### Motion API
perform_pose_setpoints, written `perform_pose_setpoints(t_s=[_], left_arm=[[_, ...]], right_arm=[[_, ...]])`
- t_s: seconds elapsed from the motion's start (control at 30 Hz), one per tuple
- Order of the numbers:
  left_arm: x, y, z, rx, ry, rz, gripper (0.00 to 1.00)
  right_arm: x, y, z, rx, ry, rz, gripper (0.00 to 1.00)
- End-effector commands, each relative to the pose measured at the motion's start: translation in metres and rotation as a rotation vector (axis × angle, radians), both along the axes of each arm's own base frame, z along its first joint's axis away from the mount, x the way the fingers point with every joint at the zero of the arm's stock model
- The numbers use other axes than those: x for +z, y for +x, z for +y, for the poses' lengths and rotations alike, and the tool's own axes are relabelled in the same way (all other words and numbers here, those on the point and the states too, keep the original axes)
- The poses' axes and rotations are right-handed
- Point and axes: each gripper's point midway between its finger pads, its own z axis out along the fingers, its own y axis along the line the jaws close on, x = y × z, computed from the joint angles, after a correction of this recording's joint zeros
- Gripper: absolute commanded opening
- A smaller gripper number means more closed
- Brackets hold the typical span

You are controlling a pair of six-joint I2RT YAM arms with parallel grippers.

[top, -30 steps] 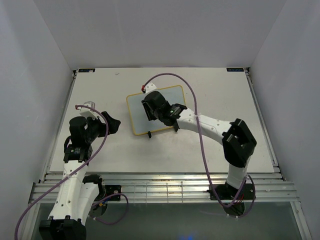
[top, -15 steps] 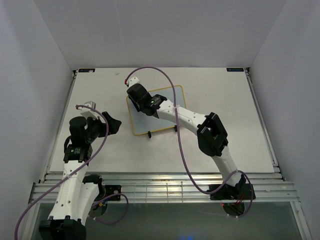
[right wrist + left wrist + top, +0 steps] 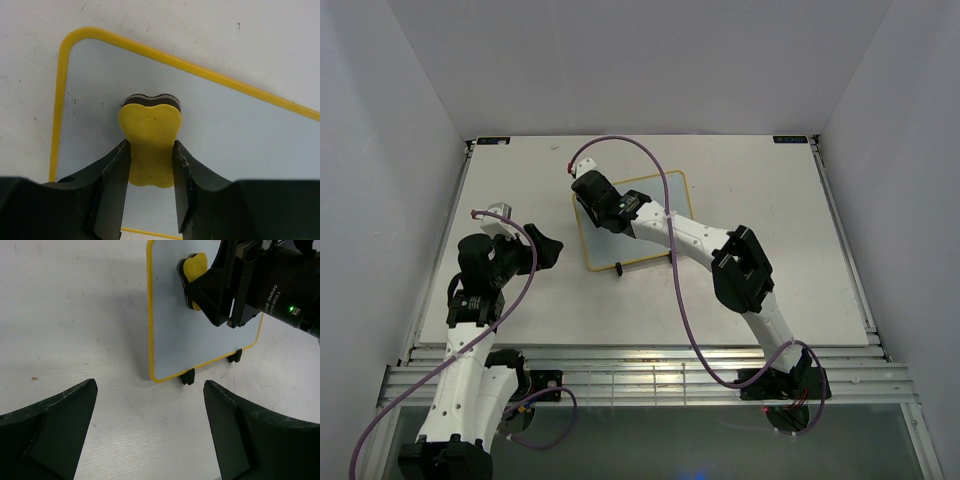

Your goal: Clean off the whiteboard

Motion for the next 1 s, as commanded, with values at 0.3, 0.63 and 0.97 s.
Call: perform_pose_setpoints(t_s=[0.3,0.63,0.97], left_arm=[[0.011,0.000,-0.003,-0.020,0.001,-0.035,0.98],[0.012,0.000,-0.002,-0.015,0.005,-0.042,0.98],[0.017,0.001,0.016,0.104,0.024,-0.055,0.98]], right_arm=[[-0.014,-0.027,-0.021,-0.016,-0.034,0.061,0.30],[0.031,-0.049,-0.034,0.010,0.072,0.051,0.30],[0.113,-0.046,-0.083,-0.048,0.177,-0.065,0.31]])
